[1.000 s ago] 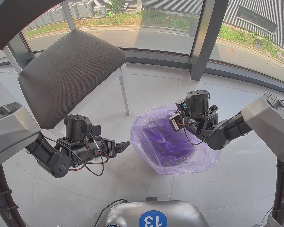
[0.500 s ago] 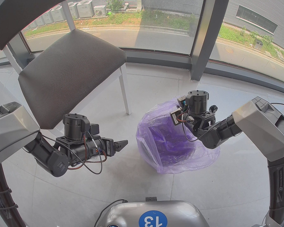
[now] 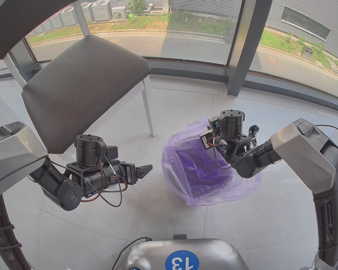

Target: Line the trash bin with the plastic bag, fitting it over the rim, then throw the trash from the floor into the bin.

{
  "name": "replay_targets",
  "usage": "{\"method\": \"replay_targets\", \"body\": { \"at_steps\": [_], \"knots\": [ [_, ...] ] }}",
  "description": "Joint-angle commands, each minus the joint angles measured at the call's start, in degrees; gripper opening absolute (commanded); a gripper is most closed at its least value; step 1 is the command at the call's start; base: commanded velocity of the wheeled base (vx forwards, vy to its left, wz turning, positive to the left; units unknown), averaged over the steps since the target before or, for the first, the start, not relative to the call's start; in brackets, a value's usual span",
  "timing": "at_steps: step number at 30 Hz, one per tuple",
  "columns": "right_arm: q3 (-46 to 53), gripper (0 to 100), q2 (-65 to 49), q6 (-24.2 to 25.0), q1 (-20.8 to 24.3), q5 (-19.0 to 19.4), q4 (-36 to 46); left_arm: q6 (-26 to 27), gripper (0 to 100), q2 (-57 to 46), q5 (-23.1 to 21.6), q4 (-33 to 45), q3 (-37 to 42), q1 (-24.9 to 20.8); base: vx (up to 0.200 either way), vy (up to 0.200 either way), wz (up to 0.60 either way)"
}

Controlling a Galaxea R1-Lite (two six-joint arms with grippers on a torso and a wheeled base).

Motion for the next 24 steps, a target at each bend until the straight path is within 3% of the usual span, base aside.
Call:
{"method": "replay_targets", "body": {
  "at_steps": [1,10,14,24],
  "knots": [
    [0.52,100,0.32,-0.08,-0.06,0.06,-1.69,-0.01,100,0.30,0.03,-0.04,0.02,0.00,0.000,0.000,0.00],
    [7.47,100,-2.94,-0.60,0.47,1.82,-5.03,-0.01,100,1.27,-0.06,-1.28,0.02,-0.27,0.000,0.000,0.00],
    [13.18,100,-7.42,-0.08,2.22,5.16,-5.74,-0.01,100,-0.05,-0.06,-1.54,0.63,-0.44,0.000,0.000,0.00],
    [21.97,100,-15.24,2.21,2.75,6.83,-5.74,1.39,100,-7.61,0.12,-1.19,2.92,-1.58,0.000,0.000,0.00]
  ]
}}
